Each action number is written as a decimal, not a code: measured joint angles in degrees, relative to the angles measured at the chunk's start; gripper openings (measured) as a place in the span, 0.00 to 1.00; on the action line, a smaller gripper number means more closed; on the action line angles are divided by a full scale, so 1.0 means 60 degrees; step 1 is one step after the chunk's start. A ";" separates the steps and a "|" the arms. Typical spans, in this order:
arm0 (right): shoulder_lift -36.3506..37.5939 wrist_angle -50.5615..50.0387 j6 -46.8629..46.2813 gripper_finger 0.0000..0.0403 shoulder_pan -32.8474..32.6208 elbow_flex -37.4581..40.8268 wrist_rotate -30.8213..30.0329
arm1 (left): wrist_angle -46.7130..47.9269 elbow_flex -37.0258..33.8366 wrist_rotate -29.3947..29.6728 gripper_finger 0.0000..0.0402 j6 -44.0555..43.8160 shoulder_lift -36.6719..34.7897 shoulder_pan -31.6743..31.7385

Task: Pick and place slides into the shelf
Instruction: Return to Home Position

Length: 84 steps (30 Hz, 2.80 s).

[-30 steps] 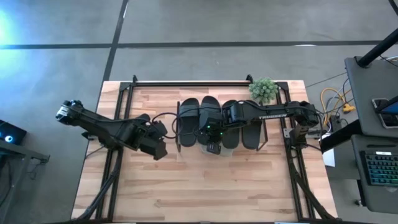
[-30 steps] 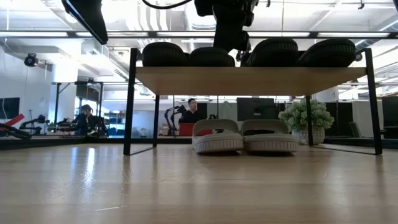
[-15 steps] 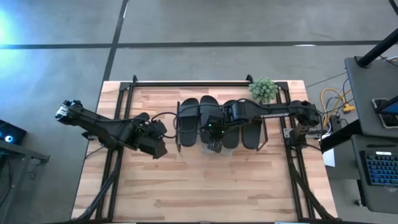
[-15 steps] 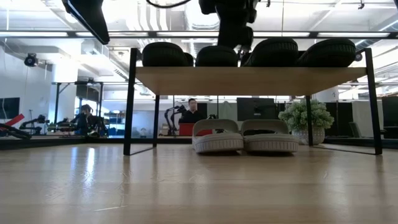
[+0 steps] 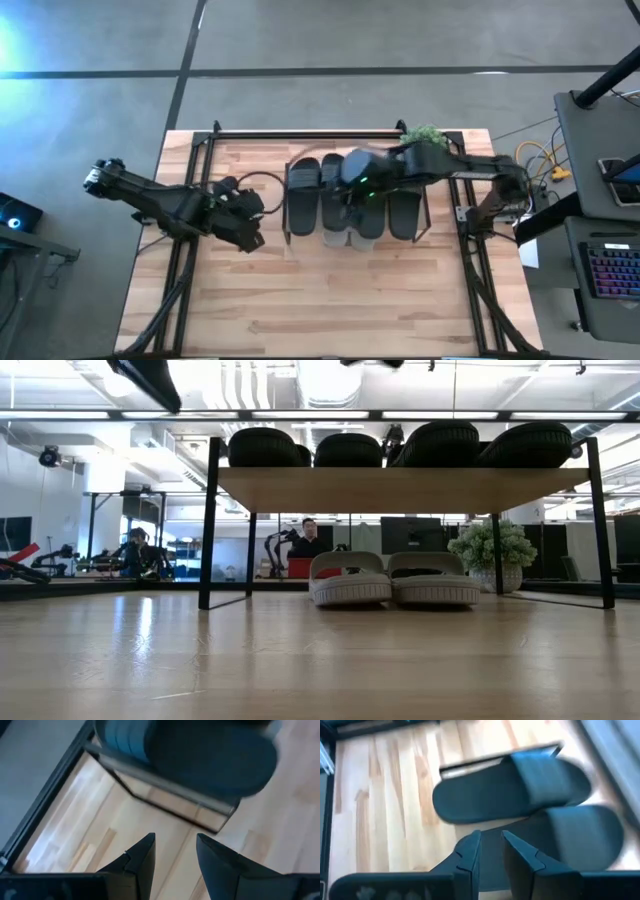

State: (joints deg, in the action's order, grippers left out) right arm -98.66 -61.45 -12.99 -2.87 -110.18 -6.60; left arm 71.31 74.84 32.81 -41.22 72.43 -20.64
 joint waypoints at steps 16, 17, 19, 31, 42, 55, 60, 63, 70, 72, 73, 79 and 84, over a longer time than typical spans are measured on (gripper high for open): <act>0.1521 -0.0928 -0.0922 0.17 -0.0159 -0.2342 0.0401 | -0.3083 0.0051 -0.1539 0.32 0.1161 -0.1914 0.0000; 0.1576 -0.0953 -0.0805 0.17 -0.0238 -0.2347 0.0607 | -0.3739 -0.0045 -0.1928 0.32 0.1570 -0.1977 0.0000; 0.1776 -0.0979 -0.0741 0.17 -0.0499 -0.2106 0.0751 | -0.5121 -0.0402 -0.2320 0.32 0.2284 -0.2075 -0.0011; 0.5063 0.3695 -0.2740 0.17 -0.2641 0.5025 -0.1089 | -1.2023 -0.4897 -0.4155 0.32 0.2644 -0.3923 0.0001; 1.0021 0.6169 -0.1330 0.17 -0.2552 0.9335 -0.0294 | -0.9907 -0.5208 -0.2423 0.32 0.4126 -0.6973 0.0007; 1.3749 0.7142 0.0180 0.17 -0.2390 1.1873 -0.1328 | -1.0460 -0.7114 -0.1620 0.32 0.5538 -0.9569 0.0007; 1.4667 0.8102 0.0203 0.17 -0.2393 1.3292 -0.0274 | -1.1747 -0.8491 -0.1673 0.32 0.5811 -1.0534 0.0007; 1.4998 0.9059 0.0308 0.17 -0.2392 1.4117 -0.0046 | -1.2331 -0.9189 -0.1703 0.32 0.6019 -1.1062 0.0007; 1.5850 0.9450 0.0424 0.17 -0.2390 1.5166 -0.0338 | -1.2287 -1.0118 -0.1668 0.32 0.6005 -1.1795 0.0007; 1.6223 0.9443 0.0426 0.17 -0.2392 1.5397 -0.0370 | -1.2226 -1.0147 -0.1652 0.32 0.5956 -1.1789 0.0007; 1.6417 0.9469 0.0425 0.17 -0.2390 1.5500 -0.0401 | -1.2305 -1.0177 -0.1646 0.32 0.5937 -1.1765 0.0007; 1.6392 0.9644 0.0380 0.17 -0.2390 1.5865 -0.0410 | -1.2247 -1.0473 -0.1550 0.32 0.5932 -1.1803 0.0007; 1.6448 0.9680 0.0411 0.17 -0.2390 1.6171 -0.0410 | -1.2122 -1.0851 -0.0692 0.32 0.5736 -1.1804 0.0007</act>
State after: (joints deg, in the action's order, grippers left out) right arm 0.03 -3.37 -10.52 -17.21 -13.15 -9.06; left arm -1.42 9.73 28.66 -6.81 1.61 -20.60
